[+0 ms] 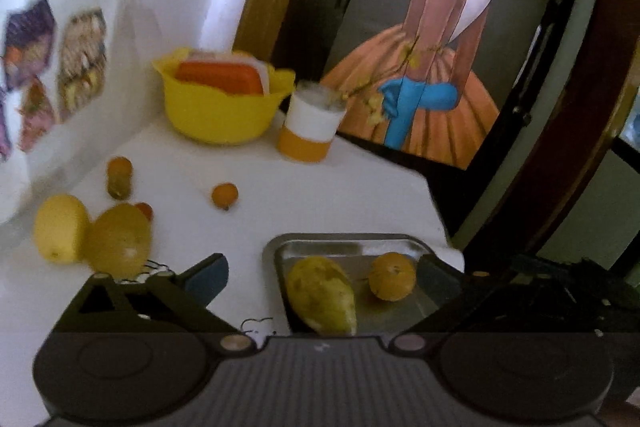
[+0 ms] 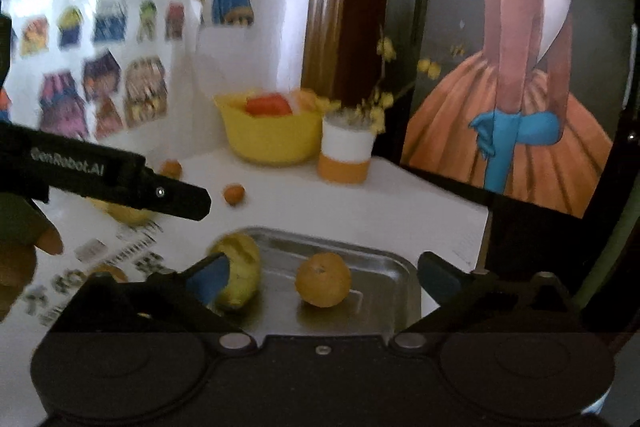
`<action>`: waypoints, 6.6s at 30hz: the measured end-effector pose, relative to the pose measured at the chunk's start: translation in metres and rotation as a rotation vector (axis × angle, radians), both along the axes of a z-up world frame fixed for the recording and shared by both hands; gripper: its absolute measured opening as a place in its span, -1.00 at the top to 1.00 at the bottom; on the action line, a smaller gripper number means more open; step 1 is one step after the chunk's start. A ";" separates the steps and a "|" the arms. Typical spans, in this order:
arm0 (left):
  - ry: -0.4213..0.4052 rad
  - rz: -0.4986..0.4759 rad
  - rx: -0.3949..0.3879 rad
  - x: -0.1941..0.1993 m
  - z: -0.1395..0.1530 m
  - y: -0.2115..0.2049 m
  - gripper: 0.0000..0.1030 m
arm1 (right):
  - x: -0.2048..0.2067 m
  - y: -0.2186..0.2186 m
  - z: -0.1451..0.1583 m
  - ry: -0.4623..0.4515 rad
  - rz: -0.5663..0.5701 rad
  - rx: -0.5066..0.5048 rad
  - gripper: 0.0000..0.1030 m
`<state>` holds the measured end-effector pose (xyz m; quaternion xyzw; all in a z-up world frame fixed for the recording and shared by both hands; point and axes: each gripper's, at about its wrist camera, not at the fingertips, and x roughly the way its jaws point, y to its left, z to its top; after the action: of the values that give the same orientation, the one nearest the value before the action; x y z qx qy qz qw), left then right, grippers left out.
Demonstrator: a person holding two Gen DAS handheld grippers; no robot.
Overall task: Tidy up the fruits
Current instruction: 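Carry the orange fruit and pear onto the metal tray while both tools open to release, then lift both open tools away from the tray toward the remaining fruit, then grasp a small brown potato with the right tool while the left tool grasps the striped pepino, then lower the potato and pepino onto the metal tray while both tools open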
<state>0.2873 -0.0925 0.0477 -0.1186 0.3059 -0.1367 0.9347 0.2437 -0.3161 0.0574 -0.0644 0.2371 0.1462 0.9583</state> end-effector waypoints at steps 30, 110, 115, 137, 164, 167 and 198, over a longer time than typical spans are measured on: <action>0.016 -0.005 0.094 -0.199 -0.023 0.067 -0.99 | -0.218 0.043 -0.017 0.108 -0.075 -0.037 -0.99; 0.211 -0.057 -0.046 -0.025 -0.067 0.073 0.01 | -0.001 0.138 -0.061 0.072 0.518 -0.474 0.14; 0.209 -0.040 -0.032 -0.029 -0.065 0.078 0.01 | 0.004 0.142 -0.066 0.086 0.523 -0.453 0.38; 0.170 -0.045 -0.058 -0.046 -0.053 0.059 0.02 | -0.025 0.102 -0.039 0.042 0.398 -0.287 0.46; 0.199 -0.119 -0.009 -0.002 -0.064 -0.033 0.02 | 0.043 0.015 -0.064 0.080 0.218 -0.241 0.45; 0.195 -0.120 0.000 -0.002 -0.064 -0.034 0.02 | 0.046 0.017 -0.067 0.080 0.224 -0.258 0.45; 0.045 -0.093 -0.015 -0.091 -0.004 -0.007 -0.94 | -0.091 -0.032 0.011 0.004 0.036 -0.235 -0.87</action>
<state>0.1959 -0.0991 0.0433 -0.1145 0.3309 -0.1795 0.9193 0.1524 -0.3481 0.0680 -0.1803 0.2532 0.1348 0.9409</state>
